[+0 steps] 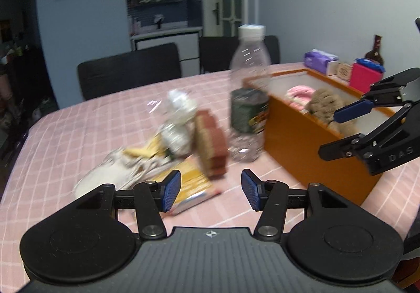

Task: Organize soft objects
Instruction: 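Withdraw both grippers from the box back toward the table items, then grasp the yellow snack packet with the left gripper while the right gripper grasps the brown sponge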

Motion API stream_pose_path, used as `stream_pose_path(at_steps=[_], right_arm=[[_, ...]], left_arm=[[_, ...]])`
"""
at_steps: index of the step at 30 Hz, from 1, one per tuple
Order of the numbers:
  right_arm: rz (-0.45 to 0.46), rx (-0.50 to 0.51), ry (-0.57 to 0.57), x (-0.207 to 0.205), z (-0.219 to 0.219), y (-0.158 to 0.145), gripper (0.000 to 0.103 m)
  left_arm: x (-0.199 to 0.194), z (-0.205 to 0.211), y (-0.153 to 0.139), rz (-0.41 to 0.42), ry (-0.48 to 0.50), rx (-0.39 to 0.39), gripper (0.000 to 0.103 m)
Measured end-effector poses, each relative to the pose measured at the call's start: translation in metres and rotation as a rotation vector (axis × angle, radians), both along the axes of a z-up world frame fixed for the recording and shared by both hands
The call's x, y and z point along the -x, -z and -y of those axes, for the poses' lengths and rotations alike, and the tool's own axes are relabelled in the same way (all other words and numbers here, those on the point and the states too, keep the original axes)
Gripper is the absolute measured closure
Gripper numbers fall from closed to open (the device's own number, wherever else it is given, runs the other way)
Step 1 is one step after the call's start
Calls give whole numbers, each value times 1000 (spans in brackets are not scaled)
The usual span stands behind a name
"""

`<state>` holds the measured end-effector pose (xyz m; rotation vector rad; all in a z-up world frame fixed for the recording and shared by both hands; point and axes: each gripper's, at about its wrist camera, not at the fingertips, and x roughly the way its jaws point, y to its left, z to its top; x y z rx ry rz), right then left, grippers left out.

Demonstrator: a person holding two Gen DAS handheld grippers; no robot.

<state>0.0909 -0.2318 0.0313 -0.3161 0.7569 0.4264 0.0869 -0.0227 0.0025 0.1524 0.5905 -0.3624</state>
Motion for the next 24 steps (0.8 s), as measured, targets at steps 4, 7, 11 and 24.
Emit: stream_pose_path(at_steps=[4, 7, 11, 24], right_arm=[[-20, 12, -39, -6, -24, 9, 35], [-49, -5, -61, -12, -37, 17, 35], [-75, -11, -80, -20, -52, 27, 35], [-130, 25, -34, -56, -81, 56, 36]], left_arm=[[-1, -28, 12, -24, -44, -2, 40], [-1, -45, 18, -37, -64, 0, 40], [3, -65, 26, -50, -68, 4, 40], [-22, -74, 49, -56, 40, -62, 29]])
